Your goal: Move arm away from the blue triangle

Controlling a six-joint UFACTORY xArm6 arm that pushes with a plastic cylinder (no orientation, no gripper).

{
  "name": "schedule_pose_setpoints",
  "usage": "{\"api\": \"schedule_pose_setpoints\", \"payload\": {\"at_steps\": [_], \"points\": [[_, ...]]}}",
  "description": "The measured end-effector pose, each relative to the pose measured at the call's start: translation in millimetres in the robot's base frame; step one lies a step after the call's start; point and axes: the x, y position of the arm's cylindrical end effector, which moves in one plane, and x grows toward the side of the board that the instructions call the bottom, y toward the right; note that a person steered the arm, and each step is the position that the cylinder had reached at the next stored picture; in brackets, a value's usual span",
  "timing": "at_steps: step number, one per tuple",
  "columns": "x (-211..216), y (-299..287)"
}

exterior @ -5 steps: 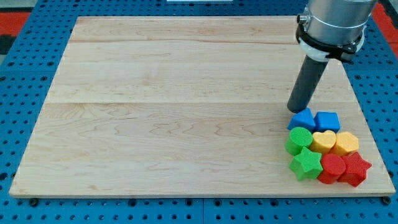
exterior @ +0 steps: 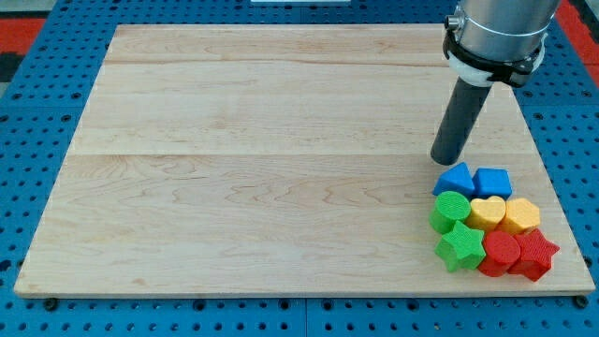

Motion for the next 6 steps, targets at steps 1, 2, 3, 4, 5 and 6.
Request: {"api": "schedule_pose_setpoints", "payload": {"at_steps": [1,2,3,4,5,6], "points": [[-3,-1],[-5,-1],[-9,-1],[-12,-1],[-15,-2],[-18,-2]]}}
